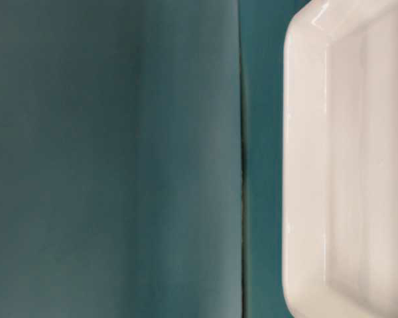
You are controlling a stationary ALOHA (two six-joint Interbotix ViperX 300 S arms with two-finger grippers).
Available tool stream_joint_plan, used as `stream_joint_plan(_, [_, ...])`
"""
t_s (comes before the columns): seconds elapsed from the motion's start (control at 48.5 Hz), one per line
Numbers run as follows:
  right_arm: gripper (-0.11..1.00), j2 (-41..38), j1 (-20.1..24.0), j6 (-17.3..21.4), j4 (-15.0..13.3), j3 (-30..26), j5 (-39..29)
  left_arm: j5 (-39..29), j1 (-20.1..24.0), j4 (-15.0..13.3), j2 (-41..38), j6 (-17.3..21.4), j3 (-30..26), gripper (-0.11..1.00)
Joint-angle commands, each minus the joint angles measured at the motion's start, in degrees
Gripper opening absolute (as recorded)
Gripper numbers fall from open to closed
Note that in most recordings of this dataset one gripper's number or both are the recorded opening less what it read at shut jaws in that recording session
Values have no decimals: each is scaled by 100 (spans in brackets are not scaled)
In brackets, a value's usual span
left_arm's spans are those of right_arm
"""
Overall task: Lift the white case with both hands.
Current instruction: 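Open both grippers and move them toward the tray's short sides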
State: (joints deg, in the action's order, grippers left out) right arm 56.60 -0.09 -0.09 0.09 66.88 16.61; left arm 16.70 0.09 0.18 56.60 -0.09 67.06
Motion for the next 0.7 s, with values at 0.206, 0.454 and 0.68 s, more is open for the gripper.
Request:
stream_joint_plan(0.206, [0, -88, -44, 888, 1283, -343, -677, -589, -264, 97, -141, -2145, -527, -3])
stream_joint_plan(0.454, [0, -246, -185, 2646, 2101, -510, -1942, -747, -431, 88, -378, -4500, -756, -3])
stream_joint_plan(0.68, [0, -677, -369, 4307, 2118, -404, -2382, -738, -448, 97, -914, -6926, -554, -3])
